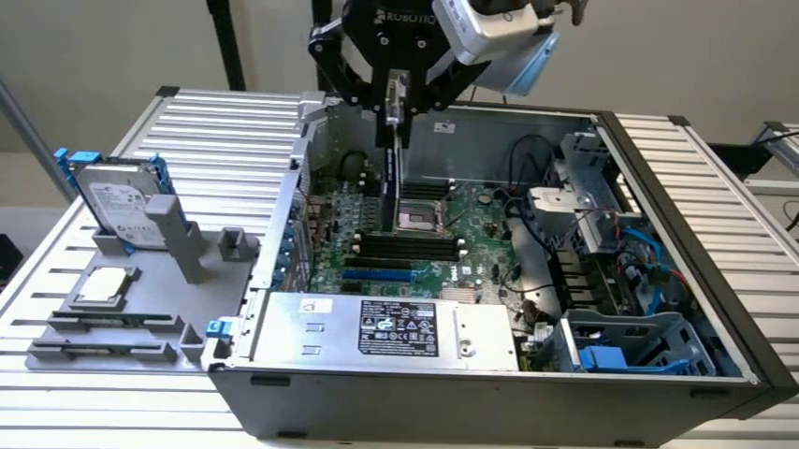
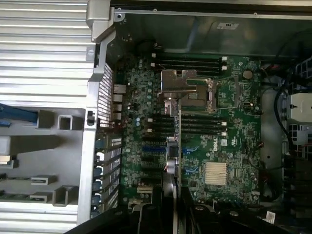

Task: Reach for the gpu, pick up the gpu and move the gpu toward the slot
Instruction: 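Pick up the gpu and move the gpu toward the slot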

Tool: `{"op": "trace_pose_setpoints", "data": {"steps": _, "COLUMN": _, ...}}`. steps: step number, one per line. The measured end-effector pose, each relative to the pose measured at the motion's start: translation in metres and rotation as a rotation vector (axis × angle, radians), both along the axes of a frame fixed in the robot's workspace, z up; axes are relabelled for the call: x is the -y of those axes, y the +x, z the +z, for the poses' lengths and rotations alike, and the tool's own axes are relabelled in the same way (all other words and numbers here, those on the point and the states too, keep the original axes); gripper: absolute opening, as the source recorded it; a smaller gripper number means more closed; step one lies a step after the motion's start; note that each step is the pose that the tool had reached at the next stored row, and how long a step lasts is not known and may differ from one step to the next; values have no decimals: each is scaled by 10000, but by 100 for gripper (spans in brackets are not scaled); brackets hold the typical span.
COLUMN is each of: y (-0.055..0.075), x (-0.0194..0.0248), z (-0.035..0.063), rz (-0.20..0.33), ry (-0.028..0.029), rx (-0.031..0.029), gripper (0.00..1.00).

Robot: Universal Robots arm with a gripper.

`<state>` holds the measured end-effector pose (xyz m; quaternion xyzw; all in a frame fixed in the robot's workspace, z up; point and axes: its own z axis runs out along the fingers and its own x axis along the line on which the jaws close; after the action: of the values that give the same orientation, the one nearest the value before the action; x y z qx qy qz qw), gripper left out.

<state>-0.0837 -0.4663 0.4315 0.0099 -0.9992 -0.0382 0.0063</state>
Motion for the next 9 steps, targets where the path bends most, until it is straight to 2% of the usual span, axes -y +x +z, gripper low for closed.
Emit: {"op": "trace_pose_setpoints", "data": {"steps": 9, "y": 408, "x": -49, "z": -121, "rz": -1, "ry": 1, "rx": -34, "gripper": 26}}
